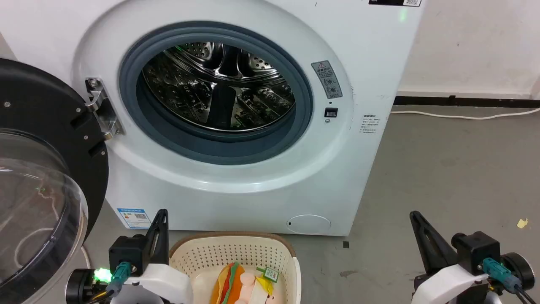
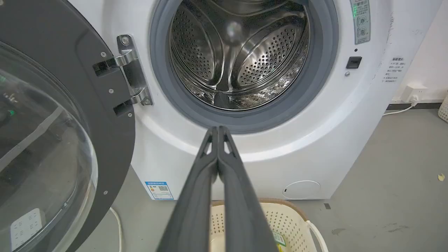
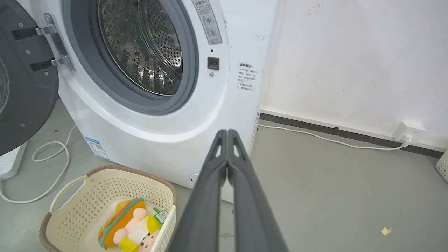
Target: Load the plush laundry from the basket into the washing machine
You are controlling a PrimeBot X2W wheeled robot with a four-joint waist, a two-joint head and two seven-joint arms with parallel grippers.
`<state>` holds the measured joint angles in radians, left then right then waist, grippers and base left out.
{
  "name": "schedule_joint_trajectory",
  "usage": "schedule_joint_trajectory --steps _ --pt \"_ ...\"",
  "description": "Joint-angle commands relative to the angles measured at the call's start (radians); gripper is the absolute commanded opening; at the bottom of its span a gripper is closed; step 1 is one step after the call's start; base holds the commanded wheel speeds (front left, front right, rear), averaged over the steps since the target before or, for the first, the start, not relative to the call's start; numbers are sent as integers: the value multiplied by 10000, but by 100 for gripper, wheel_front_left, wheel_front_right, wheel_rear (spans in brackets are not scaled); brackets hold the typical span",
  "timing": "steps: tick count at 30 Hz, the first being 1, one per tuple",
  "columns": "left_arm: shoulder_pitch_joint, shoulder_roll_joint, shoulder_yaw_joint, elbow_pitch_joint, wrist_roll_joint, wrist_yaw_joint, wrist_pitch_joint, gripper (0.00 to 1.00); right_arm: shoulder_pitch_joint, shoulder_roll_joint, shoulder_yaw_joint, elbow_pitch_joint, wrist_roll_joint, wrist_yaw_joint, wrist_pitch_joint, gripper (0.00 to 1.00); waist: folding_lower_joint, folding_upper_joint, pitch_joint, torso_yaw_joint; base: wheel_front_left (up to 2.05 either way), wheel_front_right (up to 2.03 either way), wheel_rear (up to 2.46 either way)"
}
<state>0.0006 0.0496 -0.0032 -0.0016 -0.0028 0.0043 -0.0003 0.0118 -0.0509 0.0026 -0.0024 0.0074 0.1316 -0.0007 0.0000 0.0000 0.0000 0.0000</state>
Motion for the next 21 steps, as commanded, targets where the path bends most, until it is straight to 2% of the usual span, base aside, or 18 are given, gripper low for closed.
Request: schedule_joint_trajectory --steps 1,21 --pt "-6 6 32 16 28 -43 3 0 -118 7 -26 24 -74 -9 7 0 0 0 0 0 0 0 0" --pt "-6 6 32 16 28 -43 3 0 -118 7 -26 24 -74 -9 7 0 0 0 0 0 0 0 0"
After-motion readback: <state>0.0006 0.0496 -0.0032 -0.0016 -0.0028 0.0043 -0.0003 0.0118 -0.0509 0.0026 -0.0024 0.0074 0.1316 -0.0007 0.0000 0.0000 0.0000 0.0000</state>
